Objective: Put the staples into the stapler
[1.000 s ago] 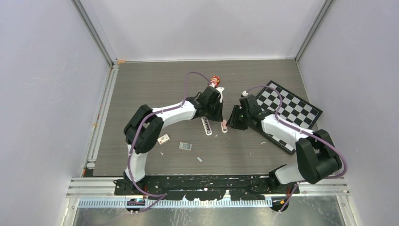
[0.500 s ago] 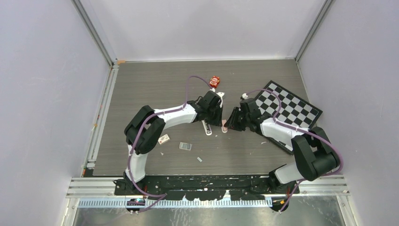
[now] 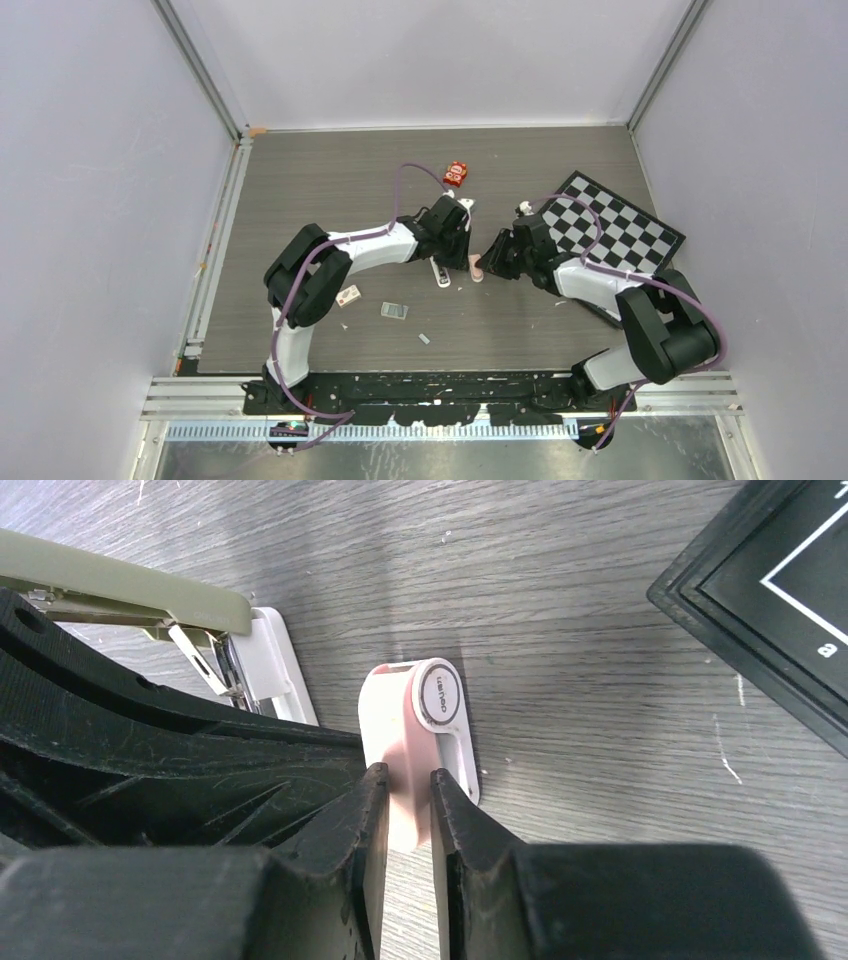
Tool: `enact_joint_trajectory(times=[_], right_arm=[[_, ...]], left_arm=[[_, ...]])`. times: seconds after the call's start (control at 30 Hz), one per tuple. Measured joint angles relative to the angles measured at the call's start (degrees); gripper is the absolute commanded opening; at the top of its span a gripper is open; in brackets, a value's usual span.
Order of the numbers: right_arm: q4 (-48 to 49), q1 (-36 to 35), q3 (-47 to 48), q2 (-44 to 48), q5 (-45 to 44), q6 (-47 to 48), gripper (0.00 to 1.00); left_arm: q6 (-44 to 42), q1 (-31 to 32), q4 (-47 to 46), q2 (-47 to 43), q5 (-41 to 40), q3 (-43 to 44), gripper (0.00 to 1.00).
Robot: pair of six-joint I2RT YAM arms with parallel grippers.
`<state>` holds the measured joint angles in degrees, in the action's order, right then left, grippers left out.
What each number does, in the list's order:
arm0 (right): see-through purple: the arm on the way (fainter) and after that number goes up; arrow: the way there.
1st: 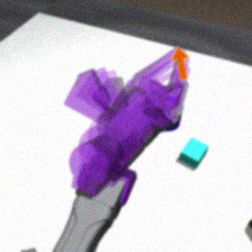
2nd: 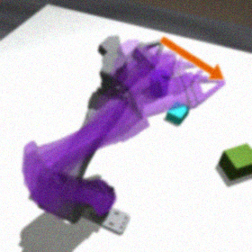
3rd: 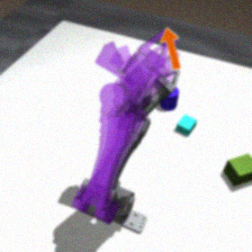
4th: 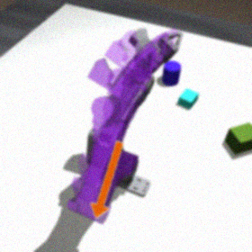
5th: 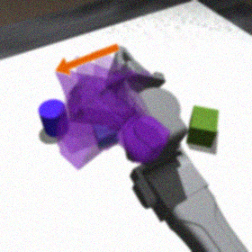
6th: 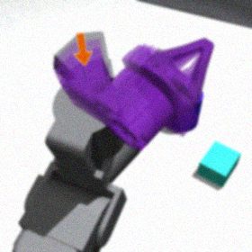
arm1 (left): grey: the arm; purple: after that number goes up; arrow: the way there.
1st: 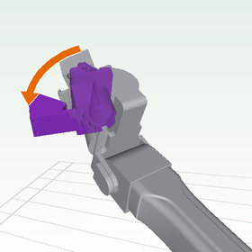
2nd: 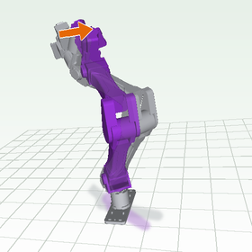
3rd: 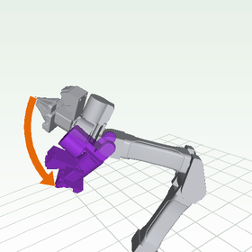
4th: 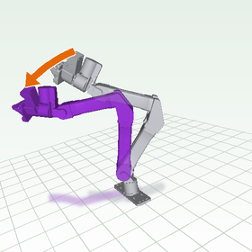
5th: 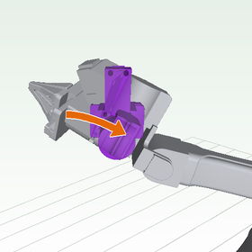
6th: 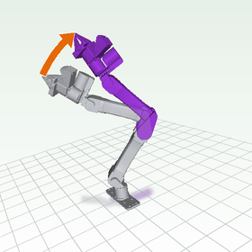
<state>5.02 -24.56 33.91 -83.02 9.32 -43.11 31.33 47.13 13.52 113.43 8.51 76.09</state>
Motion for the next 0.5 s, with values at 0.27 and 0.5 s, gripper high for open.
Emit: enact_joint_trajectory(times=[0.27, 0.5], right_arm=[[-15.1, -0.1, 5.6, 3.8, -2.6, 3.1, 0.42], [-25.7, -0.3, 12.0, 11.5, -3.5, 6.6, 0.49]], left_arm=[[-0.5, 0.0, 3.6, -1.9, -0.9, 1.6, 0.25], [-3.0, 0.0, 7.3, -13.6, -4.9, 1.9, 0.70]])
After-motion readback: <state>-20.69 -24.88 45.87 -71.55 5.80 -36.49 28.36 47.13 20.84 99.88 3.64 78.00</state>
